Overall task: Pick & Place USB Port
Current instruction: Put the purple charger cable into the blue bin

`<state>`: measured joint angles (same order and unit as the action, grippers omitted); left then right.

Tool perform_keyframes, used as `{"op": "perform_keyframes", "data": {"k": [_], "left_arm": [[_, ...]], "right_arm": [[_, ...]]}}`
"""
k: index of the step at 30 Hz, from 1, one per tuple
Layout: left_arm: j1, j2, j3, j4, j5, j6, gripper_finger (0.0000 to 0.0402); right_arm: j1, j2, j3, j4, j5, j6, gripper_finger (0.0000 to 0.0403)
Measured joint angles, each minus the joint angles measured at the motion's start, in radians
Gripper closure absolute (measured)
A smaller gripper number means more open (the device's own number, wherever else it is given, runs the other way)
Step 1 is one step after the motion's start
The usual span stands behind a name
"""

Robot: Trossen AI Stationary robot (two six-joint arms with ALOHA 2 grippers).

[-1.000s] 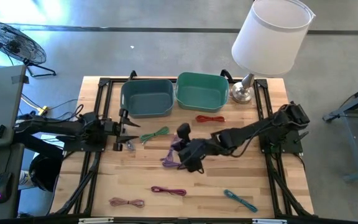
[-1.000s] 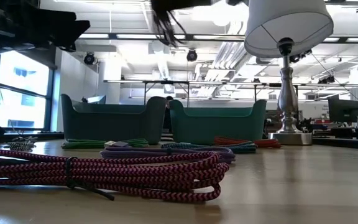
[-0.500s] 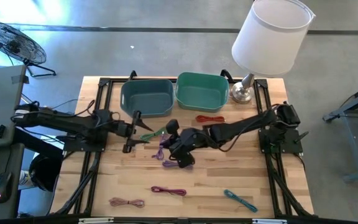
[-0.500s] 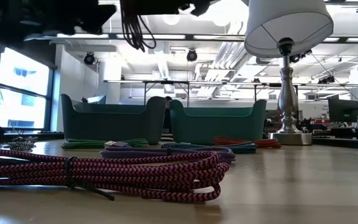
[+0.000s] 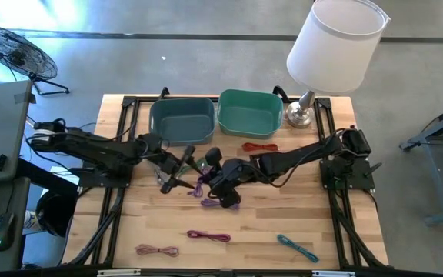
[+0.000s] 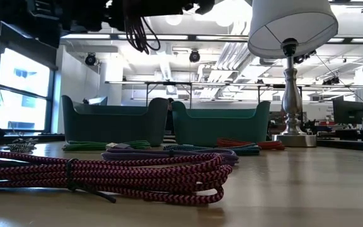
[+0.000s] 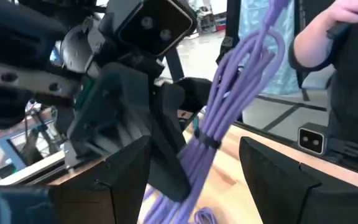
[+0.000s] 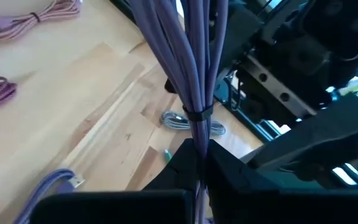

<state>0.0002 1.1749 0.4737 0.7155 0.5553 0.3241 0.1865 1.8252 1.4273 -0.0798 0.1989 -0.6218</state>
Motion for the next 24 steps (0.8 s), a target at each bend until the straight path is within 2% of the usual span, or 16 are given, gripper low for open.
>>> {"op": "perform_keyframes", "data": {"k": [6,11,16,24], "left_arm": [[-0.023,0.002,0.026,0.004,0.036,-0.001,0.0163],[-0.083,0.002,0.043,0.002,0.027,0.052,0.0163],[-0.121,0.002,0.043,-0.005,-0.071,0.103,0.0163],[-0.126,0.002,0.043,-0.038,-0.150,0.117,0.0163]], "right_arm": [[-0.006,0.000,0.000,-0.012,0.049,0.004,0.0395],[-0.013,0.000,0.000,-0.012,0.032,0.013,0.0395],[-0.019,0.000,0.000,-0.013,0.038,0.014,0.0395],[-0.017,0.000,-0.001,-0.012,0.036,0.016,0.0395]]}}
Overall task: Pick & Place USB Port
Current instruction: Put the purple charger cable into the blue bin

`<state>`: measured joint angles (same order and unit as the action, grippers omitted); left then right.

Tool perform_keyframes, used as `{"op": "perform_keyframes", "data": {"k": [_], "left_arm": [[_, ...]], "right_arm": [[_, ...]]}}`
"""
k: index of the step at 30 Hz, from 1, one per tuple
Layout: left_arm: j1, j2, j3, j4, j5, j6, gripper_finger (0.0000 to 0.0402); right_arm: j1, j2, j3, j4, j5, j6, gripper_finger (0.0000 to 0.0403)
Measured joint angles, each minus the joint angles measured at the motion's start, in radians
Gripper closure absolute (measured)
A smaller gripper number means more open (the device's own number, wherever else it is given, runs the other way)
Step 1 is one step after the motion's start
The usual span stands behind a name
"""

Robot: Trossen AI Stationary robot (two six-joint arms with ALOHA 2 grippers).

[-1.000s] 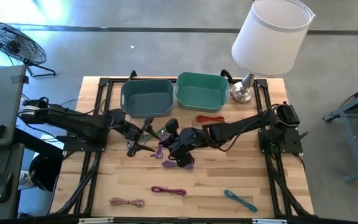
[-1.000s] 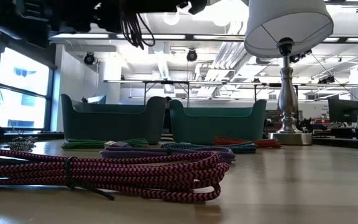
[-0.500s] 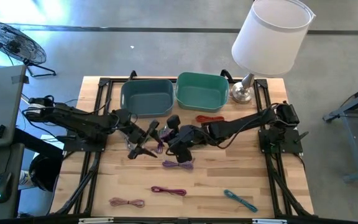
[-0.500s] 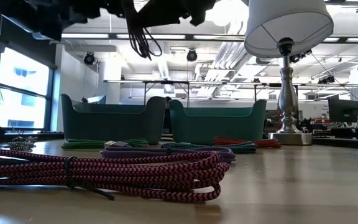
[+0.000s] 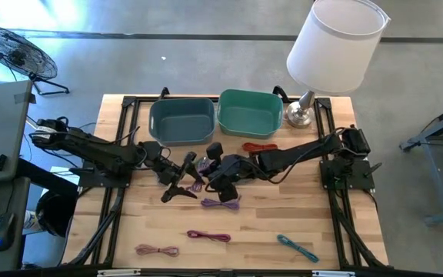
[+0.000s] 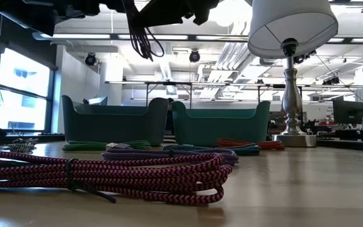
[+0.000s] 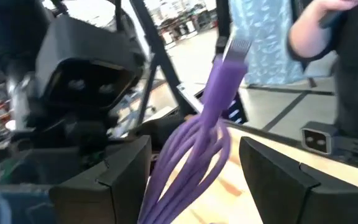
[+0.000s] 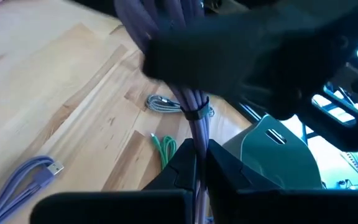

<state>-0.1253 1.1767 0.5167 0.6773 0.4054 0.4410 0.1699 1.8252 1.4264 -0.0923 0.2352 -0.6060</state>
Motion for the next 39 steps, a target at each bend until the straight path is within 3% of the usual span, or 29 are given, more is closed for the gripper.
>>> {"op": "perform_keyframes", "data": {"k": [4,7,9,13,20,23,28,31,34,36,39], "left_arm": [[0.000,0.000,0.000,0.000,-0.073,0.010,0.0165],[0.000,0.000,0.000,-0.001,-0.110,0.052,0.0192],[0.000,0.000,0.000,-0.003,-0.141,0.060,0.0239],[0.001,-0.001,0.000,0.000,-0.148,0.079,0.0375],[0.001,-0.033,0.000,-0.098,-0.249,0.099,0.0387],[0.001,-0.097,0.040,-0.298,-0.369,0.157,0.0387],[0.002,-0.177,0.216,-0.829,-0.758,0.217,0.0387],[0.014,-0.173,0.324,-1.060,-0.908,0.236,0.0388],[0.088,-0.159,0.411,-1.224,-0.905,0.225,0.0388],[0.165,-0.154,0.436,-1.335,-0.855,0.207,0.0388],[0.287,-0.139,0.444,-1.373,-0.761,0.201,0.0383]], "right_arm": [[0.000,0.000,0.000,0.000,-0.002,0.003,0.0395],[0.000,0.000,0.000,0.000,-0.007,0.013,0.0395],[0.000,0.000,0.000,0.000,-0.006,0.029,0.0395],[0.001,0.000,0.000,-0.011,-0.008,0.057,0.0386],[0.030,0.000,0.000,-0.056,0.080,0.123,0.0301],[0.060,-0.001,0.000,-0.115,0.204,0.138,0.0266],[0.104,-0.002,0.000,-0.233,0.409,0.175,0.0218],[0.120,-0.002,0.000,-0.266,0.465,0.214,0.0204],[0.128,-0.002,0.000,-0.272,0.509,0.239,0.0200],[0.129,-0.002,0.000,-0.274,0.533,0.240,0.0200],[0.127,-0.002,0.000,-0.278,0.551,0.240,0.0199]]}}
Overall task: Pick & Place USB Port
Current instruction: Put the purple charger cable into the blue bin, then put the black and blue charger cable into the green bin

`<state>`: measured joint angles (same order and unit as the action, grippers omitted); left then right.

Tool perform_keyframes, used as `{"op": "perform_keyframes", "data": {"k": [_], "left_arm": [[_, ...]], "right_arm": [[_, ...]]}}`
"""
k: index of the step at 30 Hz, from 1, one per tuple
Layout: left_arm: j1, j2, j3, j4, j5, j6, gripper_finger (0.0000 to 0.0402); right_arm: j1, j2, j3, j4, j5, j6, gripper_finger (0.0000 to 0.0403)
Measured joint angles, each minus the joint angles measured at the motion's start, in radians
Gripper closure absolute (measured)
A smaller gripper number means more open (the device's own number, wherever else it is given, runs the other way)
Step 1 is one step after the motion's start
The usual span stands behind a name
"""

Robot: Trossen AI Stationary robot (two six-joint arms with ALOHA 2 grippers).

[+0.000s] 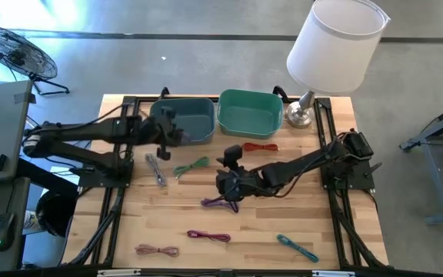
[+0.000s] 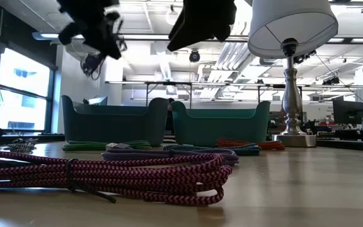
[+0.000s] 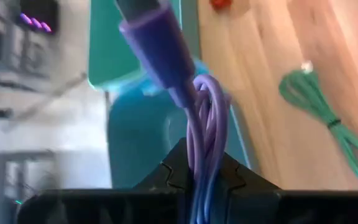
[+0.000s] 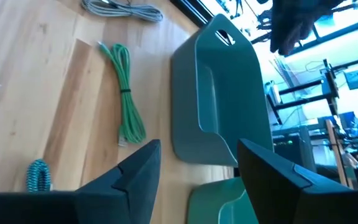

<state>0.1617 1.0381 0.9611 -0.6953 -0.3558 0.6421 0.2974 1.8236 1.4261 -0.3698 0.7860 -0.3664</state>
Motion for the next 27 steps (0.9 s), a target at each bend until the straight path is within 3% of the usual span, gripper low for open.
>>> {"op": "perform_keyframes", "data": {"k": [8,15,21,27], "left_arm": [[0.237,0.120,-0.023,-0.006,0.169,-0.021,0.0291],[0.263,0.219,-0.023,0.051,0.237,0.037,0.0216],[0.264,0.217,0.036,0.118,0.298,0.062,0.0196],[0.264,0.188,0.179,-0.058,0.544,0.061,0.0196]], "right_arm": [[0.007,0.000,0.000,-0.004,-0.003,0.002,0.0199],[0.015,0.000,0.000,-0.018,-0.006,0.008,0.0199],[0.018,0.000,0.000,-0.046,-0.003,0.019,0.0198],[0.030,0.000,0.000,-0.147,0.017,0.043,0.0198]]}}
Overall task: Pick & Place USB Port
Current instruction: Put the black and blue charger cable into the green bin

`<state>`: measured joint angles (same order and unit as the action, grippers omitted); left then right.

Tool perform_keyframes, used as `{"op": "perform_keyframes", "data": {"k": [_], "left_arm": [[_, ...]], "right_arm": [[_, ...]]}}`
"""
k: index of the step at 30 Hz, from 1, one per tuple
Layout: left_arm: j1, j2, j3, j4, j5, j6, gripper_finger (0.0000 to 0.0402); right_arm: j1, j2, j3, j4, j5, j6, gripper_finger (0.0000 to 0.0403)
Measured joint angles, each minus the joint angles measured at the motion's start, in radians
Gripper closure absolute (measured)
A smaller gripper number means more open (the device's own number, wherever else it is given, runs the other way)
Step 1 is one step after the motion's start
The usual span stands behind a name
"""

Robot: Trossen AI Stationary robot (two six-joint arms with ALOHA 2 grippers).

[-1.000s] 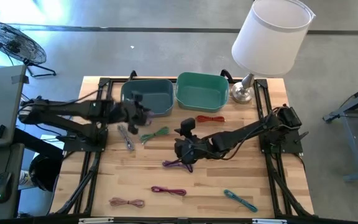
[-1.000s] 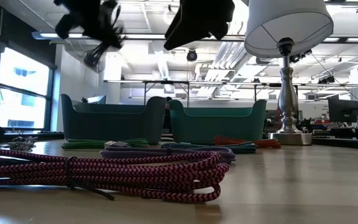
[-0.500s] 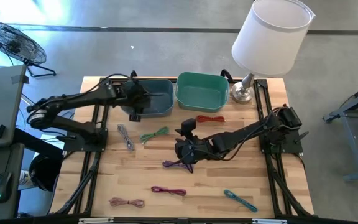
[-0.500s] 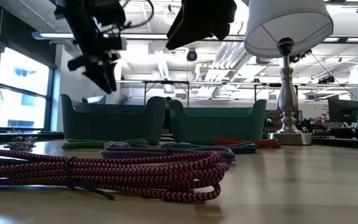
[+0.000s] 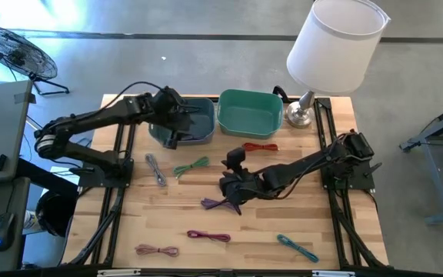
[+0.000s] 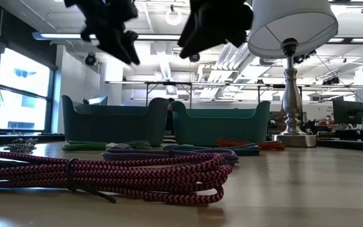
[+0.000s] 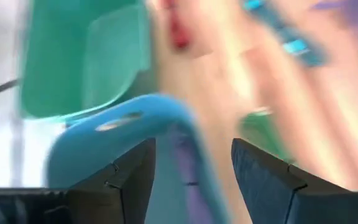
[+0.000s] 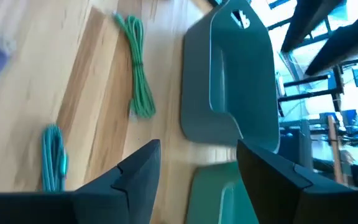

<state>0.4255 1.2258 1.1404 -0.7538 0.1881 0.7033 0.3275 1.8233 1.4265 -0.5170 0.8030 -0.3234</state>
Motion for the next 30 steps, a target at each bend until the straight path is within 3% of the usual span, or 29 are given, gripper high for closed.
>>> {"op": "perform_keyframes", "data": {"k": [5,10,12,20,30], "left_arm": [[0.000,-0.001,0.081,-0.257,0.147,0.000,0.0196],[-0.001,-0.001,0.064,-0.361,0.238,-0.025,0.0196],[-0.001,0.000,0.048,-0.365,0.251,-0.031,0.0196],[-0.103,-0.001,-0.012,-0.339,0.257,-0.073,0.0196],[-0.303,0.000,-0.023,-0.235,0.246,-0.194,0.0195]], "right_arm": [[0.024,-0.007,0.000,-0.197,-0.004,0.105,0.0198],[0.005,-0.018,0.000,-0.361,-0.310,0.344,0.0198],[-0.005,-0.013,-0.007,-0.376,-0.382,0.368,0.0198],[-0.066,-0.010,-0.102,-0.302,-0.584,0.349,0.0198],[-0.134,-0.010,-0.286,-0.097,-0.604,0.314,0.0198]]}}
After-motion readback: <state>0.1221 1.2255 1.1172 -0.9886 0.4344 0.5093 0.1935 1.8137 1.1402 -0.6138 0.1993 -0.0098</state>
